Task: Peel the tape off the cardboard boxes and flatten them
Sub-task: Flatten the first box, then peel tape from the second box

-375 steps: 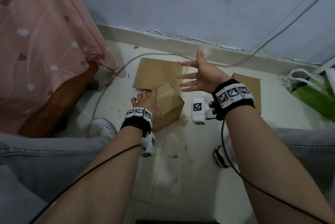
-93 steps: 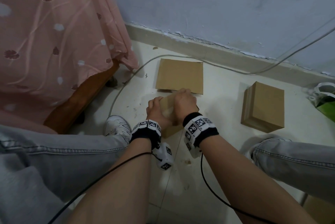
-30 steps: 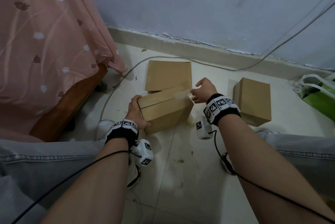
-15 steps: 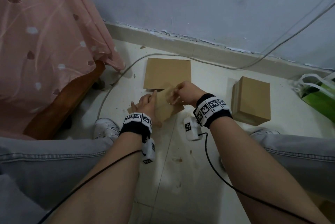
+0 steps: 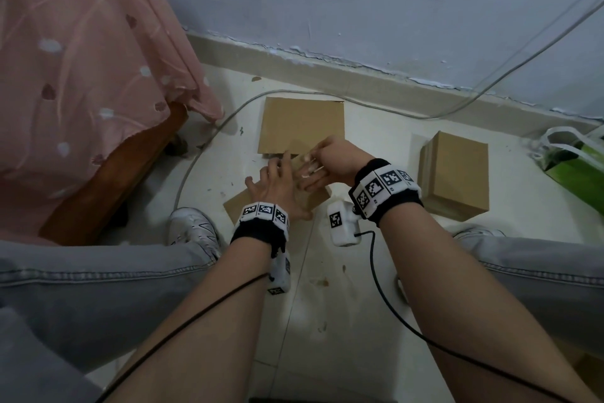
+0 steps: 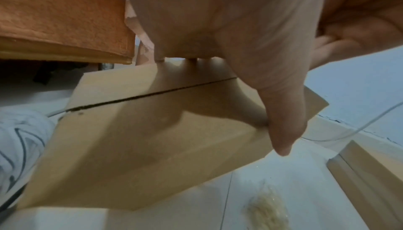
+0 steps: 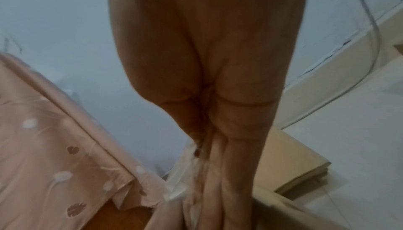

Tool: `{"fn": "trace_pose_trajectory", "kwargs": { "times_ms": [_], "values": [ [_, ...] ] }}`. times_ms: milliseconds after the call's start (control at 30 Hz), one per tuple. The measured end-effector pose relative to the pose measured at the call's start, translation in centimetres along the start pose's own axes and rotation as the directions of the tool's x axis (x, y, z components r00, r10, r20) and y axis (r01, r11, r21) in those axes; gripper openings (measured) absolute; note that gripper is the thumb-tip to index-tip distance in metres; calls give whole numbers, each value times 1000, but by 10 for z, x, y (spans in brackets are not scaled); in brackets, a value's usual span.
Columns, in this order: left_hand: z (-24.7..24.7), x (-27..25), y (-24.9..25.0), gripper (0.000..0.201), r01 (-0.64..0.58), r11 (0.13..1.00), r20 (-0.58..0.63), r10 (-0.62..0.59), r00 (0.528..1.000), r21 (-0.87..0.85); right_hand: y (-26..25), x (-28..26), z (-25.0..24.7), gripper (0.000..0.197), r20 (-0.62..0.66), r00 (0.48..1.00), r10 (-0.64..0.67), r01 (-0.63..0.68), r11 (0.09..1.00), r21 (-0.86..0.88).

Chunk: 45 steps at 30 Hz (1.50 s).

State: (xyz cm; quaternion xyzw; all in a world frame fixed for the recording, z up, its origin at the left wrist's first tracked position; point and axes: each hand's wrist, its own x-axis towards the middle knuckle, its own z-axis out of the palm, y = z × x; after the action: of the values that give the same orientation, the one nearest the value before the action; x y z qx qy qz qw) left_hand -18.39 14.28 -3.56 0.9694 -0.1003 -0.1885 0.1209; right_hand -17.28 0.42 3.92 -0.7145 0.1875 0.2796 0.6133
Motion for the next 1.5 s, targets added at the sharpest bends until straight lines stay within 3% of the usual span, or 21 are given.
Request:
{"fn": "trace_pose_trajectory", "kwargs": {
  "times_ms": [133,267,433,567,733,867,933,1000,1067,1233,1333,1500],
  "values": [
    [-2,2,-5,119,-10,999,-13,9,1000,-44,6,3,-4,24,-111,993,27,-25,999,21],
    [-4,2,-15,121,24,985,-22,-28,999,-171,11,6,-14,22,-266,964,4,-23,997,-68],
    [-4,1,-16,118,26,977,-15,-30,999,-212,9,12,-12,20,-398,917,-24,-14,996,-93],
    [-5,-3,-21,116,38,965,-18,-44,999,-260,13,15,-10,22,-407,913,-4,-4,1000,-19],
    [-9,-6,-39,117,104,934,-15,-116,993,-343,7,10,-49,13,-489,872,-26,71,995,75],
    [-12,-3,-43,115,102,890,-25,-126,992,-445,8,1,-74,33,-490,871,16,148,945,293],
    [-12,-5,-48,114,98,861,-34,-132,991,-498,15,6,-84,29,-614,789,29,161,954,252],
    [-14,-7,-55,113,96,835,-47,-144,988,-541,20,11,-96,19,-750,662,-13,178,974,141],
    [-18,-7,-59,113,93,817,-65,-157,985,-569,21,11,-99,11,-795,604,-49,164,984,64],
    [-26,-4,-55,122,62,806,-93,-143,985,-588,32,14,-87,29,-777,616,-129,82,992,-100],
    [-25,-4,-51,122,66,828,-94,-142,985,-556,52,20,-76,17,-797,587,-140,19,987,-159],
    [-20,0,-49,120,69,829,-82,-136,987,-554,90,34,-58,9,-716,678,-168,-140,927,-349]
  ]
}}
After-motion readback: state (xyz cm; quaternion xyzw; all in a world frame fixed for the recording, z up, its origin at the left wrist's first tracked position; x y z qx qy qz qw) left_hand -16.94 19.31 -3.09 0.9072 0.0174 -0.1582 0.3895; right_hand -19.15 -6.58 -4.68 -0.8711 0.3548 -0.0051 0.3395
